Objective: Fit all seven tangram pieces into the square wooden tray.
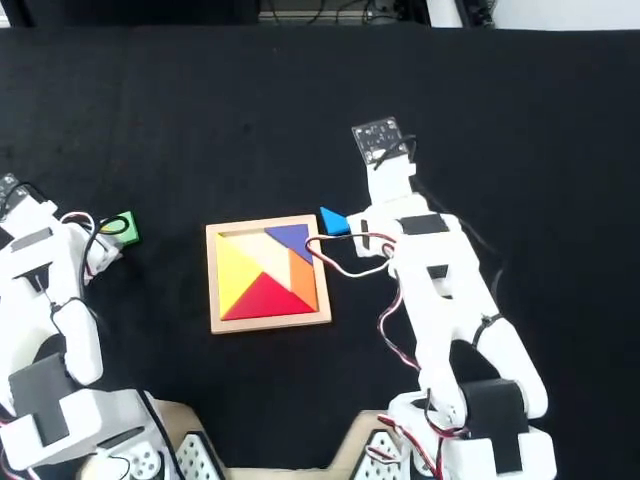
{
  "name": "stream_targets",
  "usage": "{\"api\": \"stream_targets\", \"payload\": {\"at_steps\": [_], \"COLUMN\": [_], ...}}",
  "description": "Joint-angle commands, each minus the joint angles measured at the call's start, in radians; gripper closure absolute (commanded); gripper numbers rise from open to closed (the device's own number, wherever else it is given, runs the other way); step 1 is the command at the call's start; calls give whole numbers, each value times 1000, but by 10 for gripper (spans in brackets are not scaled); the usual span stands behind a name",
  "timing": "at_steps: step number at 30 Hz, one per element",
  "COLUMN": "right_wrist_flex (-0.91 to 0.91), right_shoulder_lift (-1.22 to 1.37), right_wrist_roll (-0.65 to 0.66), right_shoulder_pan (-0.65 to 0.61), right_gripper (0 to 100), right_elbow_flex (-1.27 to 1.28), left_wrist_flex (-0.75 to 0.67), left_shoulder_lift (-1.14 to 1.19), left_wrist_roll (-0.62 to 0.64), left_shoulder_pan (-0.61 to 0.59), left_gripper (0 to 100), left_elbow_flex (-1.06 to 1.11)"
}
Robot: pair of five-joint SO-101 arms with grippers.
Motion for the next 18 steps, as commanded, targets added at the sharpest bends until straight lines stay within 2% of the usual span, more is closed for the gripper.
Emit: {"api": "stream_targets", "payload": {"at_steps": [1,12,18], "right_wrist_flex": [-18,-17,-15], "right_shoulder_lift": [-45,-45,-45], "right_wrist_roll": [26,28,28], "right_shoulder_pan": [-17,-17,-17], "right_gripper": [987,987,987], "right_elbow_flex": [-4,-4,-4], "left_wrist_flex": [-17,-3,146], "left_shoulder_lift": [-8,-8,58], "left_wrist_roll": [-31,-161,-256], "left_shoulder_pan": [15,-64,-136], "left_gripper": [760,761,761], "left_elbow_flex": [-25,-22,-59]}}
